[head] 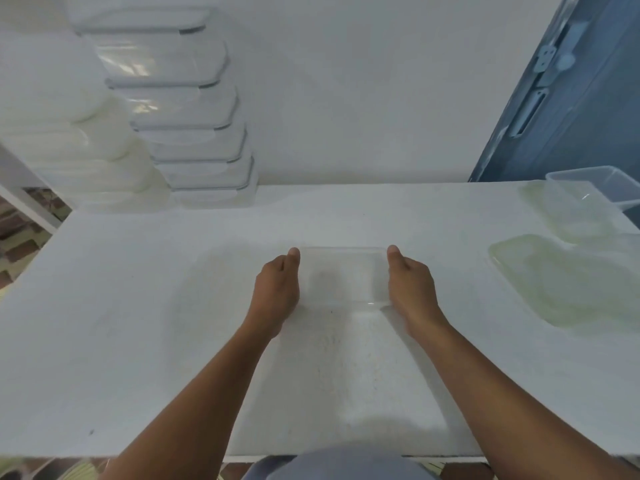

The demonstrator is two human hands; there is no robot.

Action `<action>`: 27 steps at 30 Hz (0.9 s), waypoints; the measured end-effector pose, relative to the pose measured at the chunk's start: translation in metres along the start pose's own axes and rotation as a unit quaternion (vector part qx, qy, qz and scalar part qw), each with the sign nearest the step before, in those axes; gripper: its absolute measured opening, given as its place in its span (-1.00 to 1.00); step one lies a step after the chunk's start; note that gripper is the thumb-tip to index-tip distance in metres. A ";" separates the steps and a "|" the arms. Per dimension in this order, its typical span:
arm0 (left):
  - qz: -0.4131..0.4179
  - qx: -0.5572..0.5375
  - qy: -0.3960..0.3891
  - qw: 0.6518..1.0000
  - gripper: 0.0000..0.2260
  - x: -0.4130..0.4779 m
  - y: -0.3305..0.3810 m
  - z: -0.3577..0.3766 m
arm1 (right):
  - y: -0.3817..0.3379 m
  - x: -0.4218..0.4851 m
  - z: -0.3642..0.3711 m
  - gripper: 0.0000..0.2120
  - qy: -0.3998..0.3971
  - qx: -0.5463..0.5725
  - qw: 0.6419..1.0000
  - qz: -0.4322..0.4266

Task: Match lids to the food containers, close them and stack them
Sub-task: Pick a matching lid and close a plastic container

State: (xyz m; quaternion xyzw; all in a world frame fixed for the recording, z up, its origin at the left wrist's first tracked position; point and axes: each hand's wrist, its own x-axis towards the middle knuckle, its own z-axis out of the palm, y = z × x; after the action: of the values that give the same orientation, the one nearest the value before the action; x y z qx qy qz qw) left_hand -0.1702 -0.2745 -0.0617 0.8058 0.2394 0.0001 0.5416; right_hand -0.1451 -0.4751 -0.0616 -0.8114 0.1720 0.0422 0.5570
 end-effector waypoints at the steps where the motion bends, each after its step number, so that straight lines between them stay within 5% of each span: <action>1: 0.001 0.003 0.003 1.000 -0.59 0.001 -0.001 0.001 | 0.000 0.001 0.001 -0.52 0.002 -0.001 1.000 0.000; 18: 0.004 0.038 0.047 0.998 -0.50 -0.003 0.008 -0.002 | 0.005 0.009 -0.004 -0.54 -0.026 0.037 0.998 0.035; 21: 0.041 0.009 0.114 0.993 -0.42 -0.001 0.018 -0.012 | 0.006 0.011 -0.019 -0.53 -0.031 0.053 0.996 0.067; 27: 0.152 0.027 0.125 0.980 -0.64 0.000 0.064 0.004 | 0.031 0.013 -0.072 -0.67 0.052 0.030 0.997 0.055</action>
State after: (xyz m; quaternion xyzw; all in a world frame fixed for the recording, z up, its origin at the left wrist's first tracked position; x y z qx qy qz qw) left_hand -0.1448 -0.2970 -0.0071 0.8404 0.1804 0.1769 0.4794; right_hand -0.1523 -0.5541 -0.0653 -0.7849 0.2463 0.0259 0.5680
